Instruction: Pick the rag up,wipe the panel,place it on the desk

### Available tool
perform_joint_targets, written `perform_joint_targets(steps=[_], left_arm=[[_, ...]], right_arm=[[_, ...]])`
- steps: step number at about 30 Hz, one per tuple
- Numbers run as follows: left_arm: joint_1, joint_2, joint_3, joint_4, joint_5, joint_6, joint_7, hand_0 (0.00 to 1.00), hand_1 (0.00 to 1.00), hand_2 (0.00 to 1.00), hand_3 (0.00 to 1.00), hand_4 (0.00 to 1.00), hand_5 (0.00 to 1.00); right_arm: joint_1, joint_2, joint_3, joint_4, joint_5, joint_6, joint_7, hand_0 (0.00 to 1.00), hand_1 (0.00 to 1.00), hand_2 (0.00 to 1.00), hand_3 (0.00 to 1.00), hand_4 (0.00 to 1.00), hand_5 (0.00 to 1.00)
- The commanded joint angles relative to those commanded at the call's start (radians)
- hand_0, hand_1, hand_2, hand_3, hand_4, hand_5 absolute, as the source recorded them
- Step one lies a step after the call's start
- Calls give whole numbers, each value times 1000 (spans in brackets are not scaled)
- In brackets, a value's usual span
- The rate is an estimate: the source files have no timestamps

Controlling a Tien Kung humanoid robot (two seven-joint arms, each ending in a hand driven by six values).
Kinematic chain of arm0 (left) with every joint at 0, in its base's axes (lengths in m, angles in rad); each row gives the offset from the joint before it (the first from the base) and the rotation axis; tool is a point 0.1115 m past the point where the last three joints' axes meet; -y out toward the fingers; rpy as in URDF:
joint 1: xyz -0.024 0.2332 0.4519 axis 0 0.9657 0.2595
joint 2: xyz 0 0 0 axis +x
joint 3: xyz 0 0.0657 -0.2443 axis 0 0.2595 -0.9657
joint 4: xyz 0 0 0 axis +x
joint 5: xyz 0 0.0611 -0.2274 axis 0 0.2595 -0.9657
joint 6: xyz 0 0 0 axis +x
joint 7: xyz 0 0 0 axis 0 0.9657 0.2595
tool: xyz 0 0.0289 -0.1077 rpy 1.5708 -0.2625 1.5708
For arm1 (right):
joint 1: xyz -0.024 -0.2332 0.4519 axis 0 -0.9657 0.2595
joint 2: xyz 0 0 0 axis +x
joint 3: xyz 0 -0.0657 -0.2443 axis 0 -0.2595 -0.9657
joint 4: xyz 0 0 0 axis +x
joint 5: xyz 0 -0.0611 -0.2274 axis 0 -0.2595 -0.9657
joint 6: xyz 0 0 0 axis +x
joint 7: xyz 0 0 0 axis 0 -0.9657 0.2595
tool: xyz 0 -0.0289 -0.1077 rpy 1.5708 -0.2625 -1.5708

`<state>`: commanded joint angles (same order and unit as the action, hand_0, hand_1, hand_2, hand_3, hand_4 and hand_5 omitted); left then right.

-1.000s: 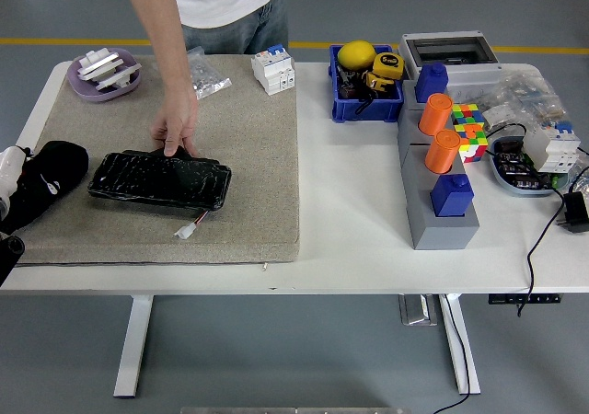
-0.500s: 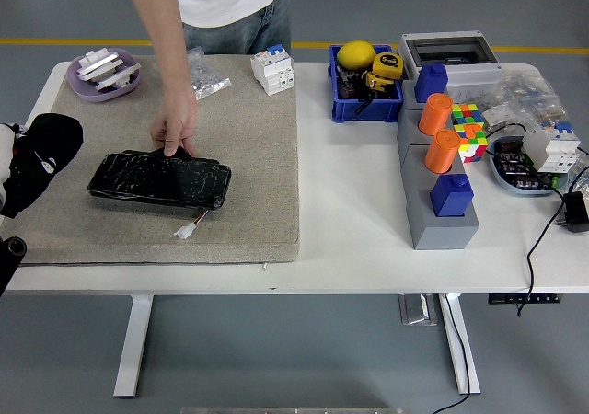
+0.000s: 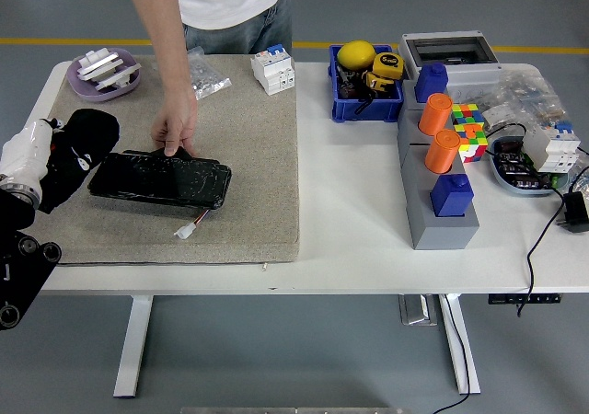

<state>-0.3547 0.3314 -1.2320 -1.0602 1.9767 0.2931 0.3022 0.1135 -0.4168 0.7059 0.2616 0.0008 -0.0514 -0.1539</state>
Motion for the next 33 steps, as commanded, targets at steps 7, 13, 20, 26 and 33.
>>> perform_joint_targets(steps=[7, 13, 20, 26, 33], left_arm=[[3, -8, 50, -30, 6, -9, 13, 215, 398, 550, 459, 2, 2], [-3, -14, 130, -61, -2, -12, 21, 216, 396, 550, 459, 2, 2], [-9, -21, 245, -110, -10, -10, 28, 217, 397, 551, 461, 2, 2], [-16, -21, 330, -180, -11, -9, 38, 218, 400, 553, 463, 2, 2], [-37, -36, 419, -227, -12, -13, 51, 221, 402, 554, 464, 2, 2]], right_arm=[[-4, 0, -3, -2, 5, 4, 1, 750, 631, 633, 562, 908, 421], [-1, -1, -1, -1, 3, 3, 4, 750, 631, 632, 561, 908, 421], [0, -2, -2, -2, 5, 5, 2, 750, 630, 632, 561, 908, 423], [-1, -5, -6, -4, 10, 6, 0, 750, 631, 632, 561, 909, 422], [2, -5, -10, -4, 13, 8, 1, 750, 631, 632, 561, 908, 422]])
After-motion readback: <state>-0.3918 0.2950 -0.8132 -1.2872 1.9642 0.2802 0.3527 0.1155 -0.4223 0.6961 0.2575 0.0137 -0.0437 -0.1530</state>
